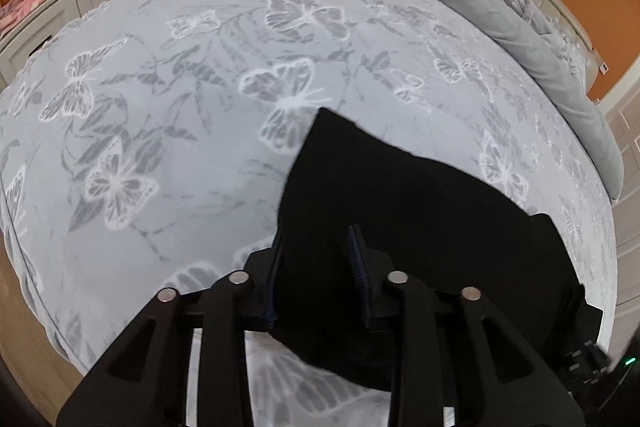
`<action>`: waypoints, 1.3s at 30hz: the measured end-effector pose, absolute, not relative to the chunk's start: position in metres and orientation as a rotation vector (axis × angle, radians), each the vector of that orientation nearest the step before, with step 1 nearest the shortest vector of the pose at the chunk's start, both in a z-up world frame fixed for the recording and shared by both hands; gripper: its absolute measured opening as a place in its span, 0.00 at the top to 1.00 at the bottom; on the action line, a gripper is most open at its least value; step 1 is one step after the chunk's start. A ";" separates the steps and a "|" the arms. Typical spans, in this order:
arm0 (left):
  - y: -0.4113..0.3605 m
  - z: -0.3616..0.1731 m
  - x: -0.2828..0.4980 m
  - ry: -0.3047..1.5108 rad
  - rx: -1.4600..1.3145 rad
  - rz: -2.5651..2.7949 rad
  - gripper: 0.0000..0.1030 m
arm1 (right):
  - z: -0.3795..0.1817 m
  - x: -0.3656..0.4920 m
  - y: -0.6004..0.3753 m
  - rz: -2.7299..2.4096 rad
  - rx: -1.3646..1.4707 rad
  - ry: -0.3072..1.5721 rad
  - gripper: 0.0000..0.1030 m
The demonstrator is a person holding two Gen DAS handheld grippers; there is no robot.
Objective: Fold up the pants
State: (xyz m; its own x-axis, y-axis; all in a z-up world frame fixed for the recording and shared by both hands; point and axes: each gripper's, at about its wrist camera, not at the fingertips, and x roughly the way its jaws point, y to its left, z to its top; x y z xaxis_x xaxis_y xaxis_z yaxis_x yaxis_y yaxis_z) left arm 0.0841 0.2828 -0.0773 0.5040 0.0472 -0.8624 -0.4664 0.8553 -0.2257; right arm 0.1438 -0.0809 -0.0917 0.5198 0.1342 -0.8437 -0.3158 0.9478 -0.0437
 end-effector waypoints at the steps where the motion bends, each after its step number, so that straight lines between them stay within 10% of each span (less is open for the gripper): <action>1: 0.287 -0.080 0.083 1.011 -0.482 0.317 0.55 | -0.086 0.144 -0.080 0.287 -0.181 0.975 0.84; 4: 0.297 -0.092 0.078 1.045 -0.545 0.268 0.26 | -0.108 0.151 -0.067 0.335 -0.201 1.058 0.75; 12: 0.286 -0.118 0.078 1.124 -0.531 0.243 0.06 | -0.058 0.139 -0.086 0.351 -0.066 0.870 0.17; 14: 0.277 -0.120 0.081 1.123 -0.477 0.281 0.09 | -0.048 0.138 -0.106 0.305 -0.016 0.823 0.17; 17: 0.268 -0.110 0.082 1.090 -0.462 0.244 0.64 | -0.044 0.145 -0.142 0.203 0.062 0.810 0.17; 19: 0.260 -0.099 0.082 1.069 -0.498 0.206 0.79 | -0.047 0.151 -0.171 0.131 0.118 0.826 0.17; 35: -0.015 0.029 0.096 0.782 -0.151 -0.175 0.78 | -0.038 0.124 -0.328 -0.133 0.378 0.765 0.17; 39: -0.108 -0.027 0.108 0.917 -0.056 -0.258 0.57 | -0.045 0.113 -0.360 -0.175 0.386 0.775 0.17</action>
